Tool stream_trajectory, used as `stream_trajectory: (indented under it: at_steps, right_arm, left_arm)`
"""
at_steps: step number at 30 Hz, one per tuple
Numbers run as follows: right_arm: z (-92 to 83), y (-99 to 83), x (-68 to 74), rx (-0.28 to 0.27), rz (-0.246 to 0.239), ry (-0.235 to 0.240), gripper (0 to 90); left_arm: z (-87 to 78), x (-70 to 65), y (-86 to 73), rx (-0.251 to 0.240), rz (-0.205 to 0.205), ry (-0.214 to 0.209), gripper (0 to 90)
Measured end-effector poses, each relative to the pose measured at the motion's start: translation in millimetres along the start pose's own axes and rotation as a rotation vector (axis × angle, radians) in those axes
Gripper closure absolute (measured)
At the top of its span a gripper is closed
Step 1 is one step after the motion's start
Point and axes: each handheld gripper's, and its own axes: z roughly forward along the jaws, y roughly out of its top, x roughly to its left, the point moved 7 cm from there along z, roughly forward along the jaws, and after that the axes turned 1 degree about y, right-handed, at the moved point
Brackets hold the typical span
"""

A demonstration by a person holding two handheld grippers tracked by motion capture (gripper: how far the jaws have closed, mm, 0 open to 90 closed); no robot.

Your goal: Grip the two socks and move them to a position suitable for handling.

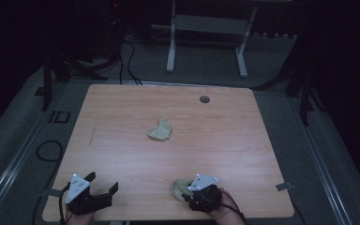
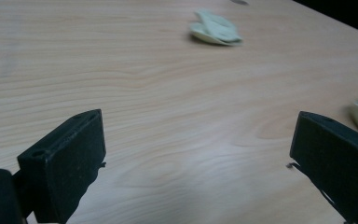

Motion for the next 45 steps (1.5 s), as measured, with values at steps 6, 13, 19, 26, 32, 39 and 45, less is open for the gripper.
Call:
stream_trajectory:
  at_steps: [6, 13, 19, 26, 32, 39, 45]
  right_arm:
    - [-17.1, 13.2, -21.5, -0.048, 0.006, -0.004, 51.6]
    - [-9.5, 13.5, -33.1, -0.047, 0.011, 0.031, 53.8]
    - [1.5, 14.0, -30.9, -0.019, -0.023, 0.044, 58.6]
    - [12.7, 14.3, -29.7, 0.011, -0.048, 0.075, 59.1]
    - [25.5, 6.8, -29.1, 0.055, -0.063, 0.091, 67.8]
    - [27.6, 1.8, -23.9, 0.051, -0.111, 0.108, 80.2]
    - [26.8, 2.6, -20.6, 0.059, -0.145, 0.098, 83.4]
  left_arm:
    - [14.6, -45.1, 8.2, 0.063, 0.064, -0.131, 5.5]
    - [34.8, -93.9, 15.8, 0.124, 0.094, -0.312, 9.9]
    - [59.1, -117.8, 18.8, 0.183, 0.099, -0.369, 17.9]
    - [86.1, -136.8, 19.5, 0.245, 0.090, -0.426, 27.3]
    - [100.9, -140.7, 11.3, 0.337, 0.107, -0.433, 49.6]
    - [106.5, -144.2, 6.3, 0.396, 0.156, -0.439, 72.1]
    - [109.9, -143.6, 5.9, 0.396, 0.145, -0.421, 87.9]
